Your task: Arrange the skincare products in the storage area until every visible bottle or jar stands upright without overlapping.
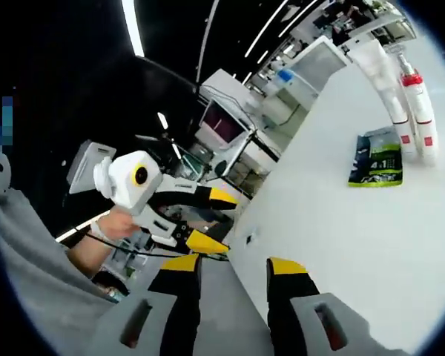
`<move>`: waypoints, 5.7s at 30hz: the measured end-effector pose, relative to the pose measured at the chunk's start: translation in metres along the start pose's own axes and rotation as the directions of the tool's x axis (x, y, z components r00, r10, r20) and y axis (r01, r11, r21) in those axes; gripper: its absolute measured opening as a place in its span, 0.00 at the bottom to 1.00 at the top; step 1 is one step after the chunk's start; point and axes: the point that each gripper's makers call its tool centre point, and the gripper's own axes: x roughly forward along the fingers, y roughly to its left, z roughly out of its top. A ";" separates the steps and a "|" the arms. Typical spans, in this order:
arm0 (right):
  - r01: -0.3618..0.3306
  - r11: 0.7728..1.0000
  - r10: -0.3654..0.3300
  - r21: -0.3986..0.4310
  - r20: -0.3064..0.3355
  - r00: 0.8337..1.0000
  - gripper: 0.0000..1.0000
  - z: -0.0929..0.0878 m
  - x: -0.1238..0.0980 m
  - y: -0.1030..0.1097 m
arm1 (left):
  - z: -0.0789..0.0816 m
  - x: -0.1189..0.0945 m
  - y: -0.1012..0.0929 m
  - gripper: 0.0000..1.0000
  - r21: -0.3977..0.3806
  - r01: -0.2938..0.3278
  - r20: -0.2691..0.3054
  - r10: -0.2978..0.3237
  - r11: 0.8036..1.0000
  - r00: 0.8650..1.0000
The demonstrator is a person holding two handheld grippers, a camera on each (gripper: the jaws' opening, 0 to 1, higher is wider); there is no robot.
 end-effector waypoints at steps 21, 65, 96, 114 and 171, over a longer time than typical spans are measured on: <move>-0.063 0.993 0.069 0.100 -0.056 0.996 0.00 -0.012 0.015 0.037 | 0.019 -0.021 -0.060 0.35 0.159 -0.002 0.031 -0.003 0.987 1.000; -0.272 0.960 0.255 0.072 0.187 0.949 0.00 0.023 -0.009 0.070 | 0.052 -0.073 -0.048 0.00 -0.598 0.492 0.655 0.032 0.633 0.755; -0.310 0.951 0.305 -0.003 0.190 0.933 0.05 0.018 -0.008 0.090 | 0.047 -0.069 -0.083 0.00 -0.548 0.550 0.635 -0.115 0.630 0.764; -0.319 0.948 0.311 -0.011 0.260 0.914 0.00 0.018 -0.013 0.096 | 0.047 -0.066 -0.092 0.00 -0.539 0.558 0.619 -0.152 0.630 0.770; -0.111 0.985 0.059 0.131 0.351 0.934 0.06 0.013 -0.049 -0.009 | 0.069 -0.017 0.134 0.00 -0.706 0.551 0.540 -0.165 0.446 0.826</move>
